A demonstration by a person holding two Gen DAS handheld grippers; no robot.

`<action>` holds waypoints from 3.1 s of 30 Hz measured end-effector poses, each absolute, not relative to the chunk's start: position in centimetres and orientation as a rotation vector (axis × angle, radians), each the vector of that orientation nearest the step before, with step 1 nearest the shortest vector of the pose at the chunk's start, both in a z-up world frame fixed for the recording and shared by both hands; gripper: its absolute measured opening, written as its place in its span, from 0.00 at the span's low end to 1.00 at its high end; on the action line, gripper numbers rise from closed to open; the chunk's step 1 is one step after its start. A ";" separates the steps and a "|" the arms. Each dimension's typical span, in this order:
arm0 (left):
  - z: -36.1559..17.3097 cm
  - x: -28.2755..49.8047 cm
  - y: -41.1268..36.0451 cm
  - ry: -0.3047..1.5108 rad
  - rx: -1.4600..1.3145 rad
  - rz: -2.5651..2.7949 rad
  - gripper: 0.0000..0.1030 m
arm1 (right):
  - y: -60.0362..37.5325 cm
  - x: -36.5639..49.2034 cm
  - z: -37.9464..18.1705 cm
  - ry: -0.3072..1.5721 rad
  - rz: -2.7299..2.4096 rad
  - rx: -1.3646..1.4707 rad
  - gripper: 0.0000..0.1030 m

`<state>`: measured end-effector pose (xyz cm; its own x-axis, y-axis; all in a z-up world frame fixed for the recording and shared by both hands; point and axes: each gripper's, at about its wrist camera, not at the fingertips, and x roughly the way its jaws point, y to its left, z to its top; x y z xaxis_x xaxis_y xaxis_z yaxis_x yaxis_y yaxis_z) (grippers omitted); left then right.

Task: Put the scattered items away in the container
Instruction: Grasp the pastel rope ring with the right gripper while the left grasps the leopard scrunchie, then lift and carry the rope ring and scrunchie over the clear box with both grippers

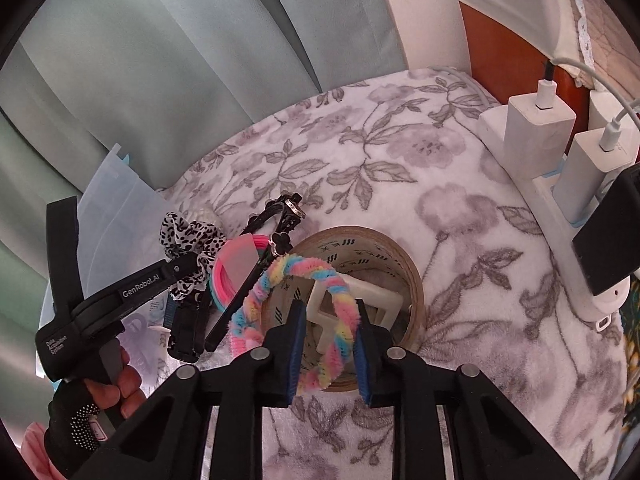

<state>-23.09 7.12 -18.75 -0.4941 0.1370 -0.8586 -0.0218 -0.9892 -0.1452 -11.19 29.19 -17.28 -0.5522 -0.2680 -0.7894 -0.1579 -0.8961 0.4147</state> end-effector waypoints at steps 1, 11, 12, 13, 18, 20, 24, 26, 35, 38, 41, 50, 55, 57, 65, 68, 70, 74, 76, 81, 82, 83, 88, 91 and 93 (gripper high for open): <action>-18.7 -23.0 7.0 -0.186 -1.526 2.634 0.28 | 29.4 -11.1 -17.3 -0.713 -2.620 1.447 0.18; -17.0 -21.9 7.3 -0.181 -1.439 2.635 0.19 | 30.1 -10.1 -15.7 -0.787 -2.635 1.338 0.08; -16.7 -21.7 7.4 -0.180 -1.428 2.636 0.19 | 30.1 -10.0 -15.5 -0.786 -2.637 1.330 0.08; -16.4 -21.5 7.4 -0.185 -1.415 2.632 0.19 | 30.1 -9.9 -15.3 -0.789 -2.639 1.319 0.08; -14.9 -20.6 7.7 -0.176 -1.365 2.634 0.19 | 30.3 -9.1 -14.2 -0.795 -2.660 1.281 0.08; -14.3 -20.1 7.7 -0.180 -1.349 2.634 0.19 | 30.3 -8.7 -13.7 -0.794 -2.668 1.266 0.08; -13.2 -19.0 7.7 -0.161 -1.345 2.624 0.19 | 30.2 -7.9 -12.6 -0.798 -2.685 1.239 0.08; -12.6 -18.2 7.6 -0.161 -1.330 2.621 0.19 | 30.1 -7.4 -12.0 -0.801 -2.693 1.221 0.08; -9.4 -14.5 7.1 -0.183 -1.266 2.629 0.19 | 28.9 -4.8 -9.3 -0.781 -2.706 1.140 0.08; -8.6 -13.4 7.1 -0.187 -1.249 2.620 0.19 | 28.4 -3.9 -8.2 -0.764 -2.713 1.108 0.08; -7.8 -12.4 7.2 -0.185 -1.224 2.615 0.19 | 28.1 -3.1 -7.5 -0.753 -2.725 1.088 0.08; -4.7 -8.9 7.1 -0.199 -1.114 2.619 0.19 | 28.6 -0.1 -4.9 -0.771 -2.765 1.009 0.08; -3.6 -8.0 5.7 -0.230 -1.078 2.635 0.19 | 27.7 0.6 -4.0 -0.753 -2.764 0.992 0.08; -3.0 -7.7 5.0 -0.246 -1.054 2.645 0.19 | 27.2 0.8 -3.5 -0.737 -2.765 0.977 0.08; -1.2 -6.8 2.1 -0.327 -0.975 2.672 0.19 | 25.2 1.1 -1.1 -0.665 -2.768 0.924 0.08; -0.8 -6.8 1.0 -0.350 -0.961 2.680 0.19 | 24.4 1.0 -0.3 -0.636 -2.766 0.907 0.08; -0.5 -6.7 0.2 -0.369 -0.946 2.690 0.19 | 23.8 0.9 0.3 -0.614 -2.764 0.894 0.08; 0.1 -6.6 -1.5 -0.401 -0.912 2.712 0.19 | 22.5 0.5 1.6 -0.574 -2.757 0.866 0.08; 0.3 -6.6 -2.4 -0.421 -0.896 2.722 0.19 | 21.8 0.2 2.2 -0.555 -2.752 0.850 0.08; 0.8 -6.6 -4.7 -0.486 -0.862 2.740 0.19 | 20.1 -0.9 3.6 -0.502 -2.741 0.823 0.08; 0.9 -6.5 -5.2 -0.500 -0.852 2.744 0.19 | 19.7 -1.1 3.8 -0.492 -2.738 0.819 0.08; 1.0 -6.5 -5.7 -0.512 -0.844 2.749 0.19 | 19.4 -1.4 4.0 -0.480 -2.736 0.814 0.08; 1.1 -6.5 -8.0 -0.568 -0.817 2.774 0.19 | 17.3 -2.5 5.0 -0.419 -2.711 0.797 0.08; 0.9 -6.8 -9.1 -0.599 -0.811 2.783 0.19 | 15.7 -3.1 5.0 -0.379 -2.690 0.805 0.08; 0.7 -7.0 -9.8 -0.617 -0.805 2.790 0.19 | 14.7 -3.5 4.9 -0.353 -2.672 0.815 0.08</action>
